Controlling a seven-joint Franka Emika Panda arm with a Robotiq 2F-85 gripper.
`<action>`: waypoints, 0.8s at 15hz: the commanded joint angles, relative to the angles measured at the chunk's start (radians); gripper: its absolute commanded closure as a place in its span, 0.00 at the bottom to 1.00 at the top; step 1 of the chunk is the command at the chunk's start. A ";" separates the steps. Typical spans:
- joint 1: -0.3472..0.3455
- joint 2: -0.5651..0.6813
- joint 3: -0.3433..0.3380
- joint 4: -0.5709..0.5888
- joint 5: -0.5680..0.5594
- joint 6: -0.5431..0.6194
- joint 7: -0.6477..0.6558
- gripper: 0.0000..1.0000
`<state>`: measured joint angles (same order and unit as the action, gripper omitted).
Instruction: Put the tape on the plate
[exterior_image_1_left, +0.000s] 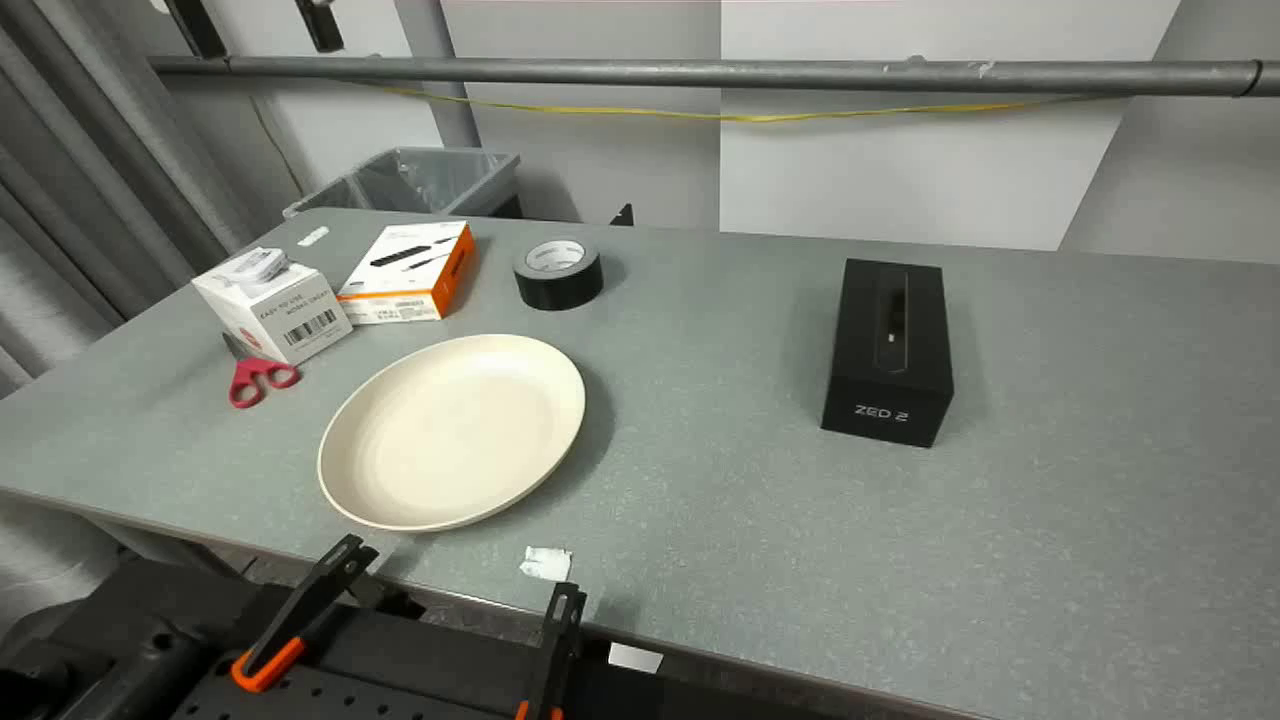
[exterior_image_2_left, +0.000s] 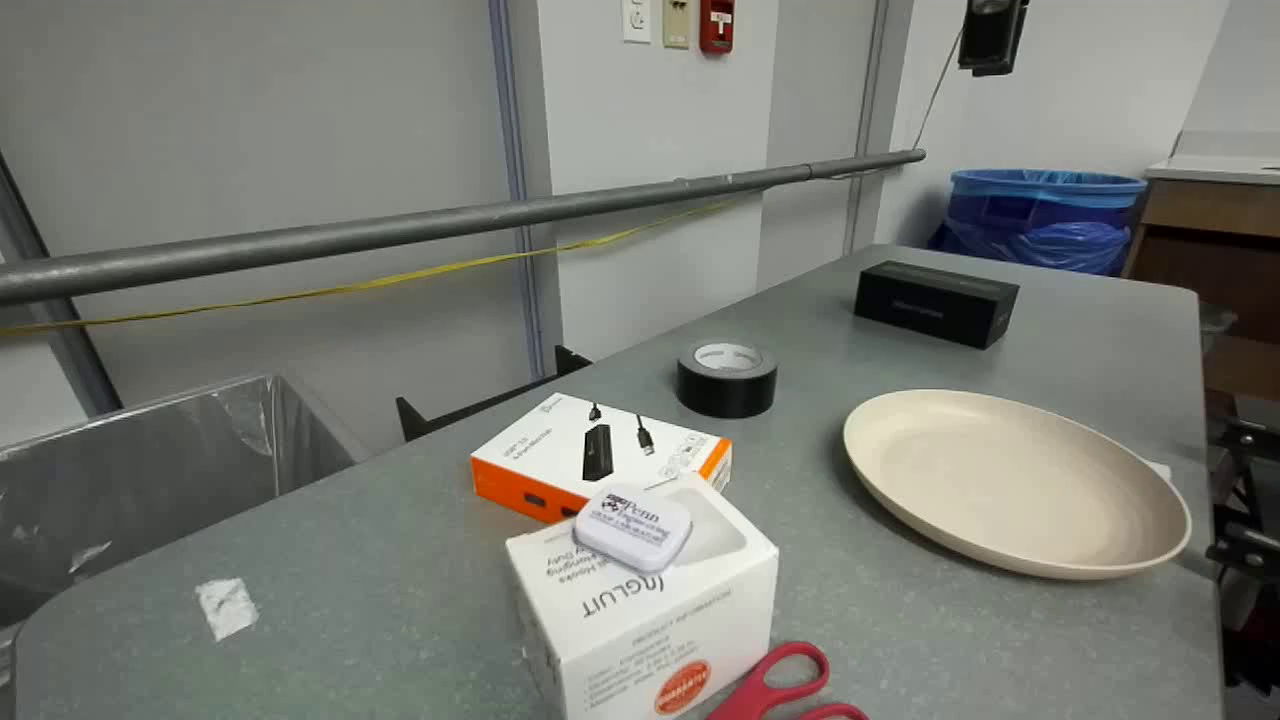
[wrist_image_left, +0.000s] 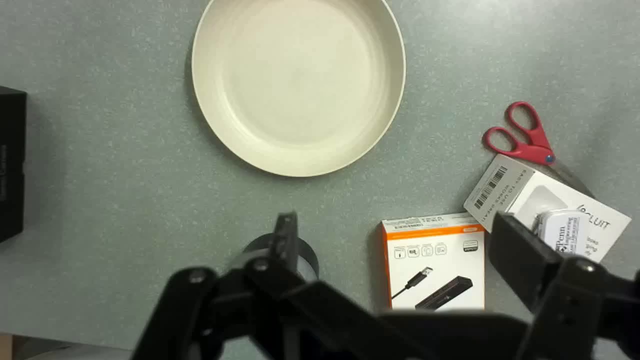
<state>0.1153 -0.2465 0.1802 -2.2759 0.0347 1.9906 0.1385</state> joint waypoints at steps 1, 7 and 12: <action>0.008 0.001 -0.007 0.001 -0.002 -0.002 0.002 0.00; 0.006 0.022 -0.003 0.001 -0.011 0.041 0.007 0.00; -0.016 0.289 -0.013 0.065 -0.107 0.247 0.052 0.00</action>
<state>0.1111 -0.1383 0.1769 -2.2777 -0.0129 2.1264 0.1438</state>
